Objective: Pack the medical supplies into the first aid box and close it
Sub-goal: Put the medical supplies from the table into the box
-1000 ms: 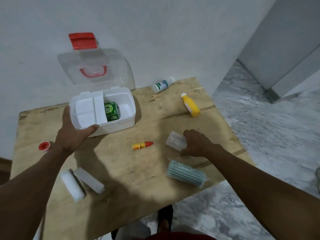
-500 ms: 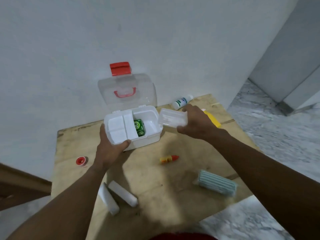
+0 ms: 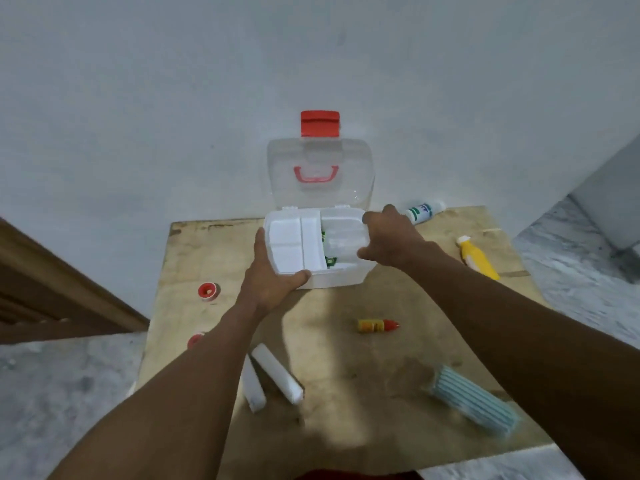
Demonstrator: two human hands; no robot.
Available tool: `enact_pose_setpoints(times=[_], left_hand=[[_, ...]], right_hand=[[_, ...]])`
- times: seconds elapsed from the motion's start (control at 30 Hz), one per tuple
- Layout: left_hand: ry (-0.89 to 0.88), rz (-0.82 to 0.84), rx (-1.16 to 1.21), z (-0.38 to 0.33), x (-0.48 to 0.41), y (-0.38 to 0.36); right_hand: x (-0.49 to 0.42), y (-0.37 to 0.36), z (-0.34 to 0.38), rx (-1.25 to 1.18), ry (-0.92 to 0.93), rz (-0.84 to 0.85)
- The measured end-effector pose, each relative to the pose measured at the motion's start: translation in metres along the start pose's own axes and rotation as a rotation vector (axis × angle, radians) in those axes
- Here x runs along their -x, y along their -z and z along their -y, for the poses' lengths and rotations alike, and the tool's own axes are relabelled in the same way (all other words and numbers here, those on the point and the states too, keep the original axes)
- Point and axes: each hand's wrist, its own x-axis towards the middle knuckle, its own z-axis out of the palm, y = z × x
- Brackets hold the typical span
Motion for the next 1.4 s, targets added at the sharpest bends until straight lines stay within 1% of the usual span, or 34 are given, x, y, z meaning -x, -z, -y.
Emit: enact_pose_setpoints(times=[0.27, 0.4, 0.67, 0.8, 1.1, 1.2, 1.4], left_hand=[[0.030, -0.008, -0.013, 0.002, -0.004, 0.000], [0.007, -0.023, -0.008, 0.002, -0.004, -0.002], [-0.018, -0.028, -0.025, 0.001, -0.006, -0.003], [-0.004, -0.029, 0.000, 0.000, -0.004, -0.003], [-0.019, -0.030, 0.004, 0.002, -0.006, -0.003], [-0.045, -0.015, 0.008, 0.003, -0.007, -0.002], [-0.062, 0.038, 0.019, 0.001, -0.009, 0.005]], right_hand=[[-0.035, -0.028, 0.010, -0.143, 0.098, 0.031], [-0.044, -0.044, 0.013, -0.275, 0.075, 0.046], [-0.050, -0.056, 0.021, -0.424, 0.059, 0.056], [-0.051, -0.063, 0.023, -0.422, 0.044, 0.079], [-0.058, -0.062, 0.025, -0.419, 0.070, 0.028], [-0.057, -0.058, 0.027, -0.437, 0.033, 0.054], [-0.035, -0.048, 0.031, -0.354, -0.043, -0.082]])
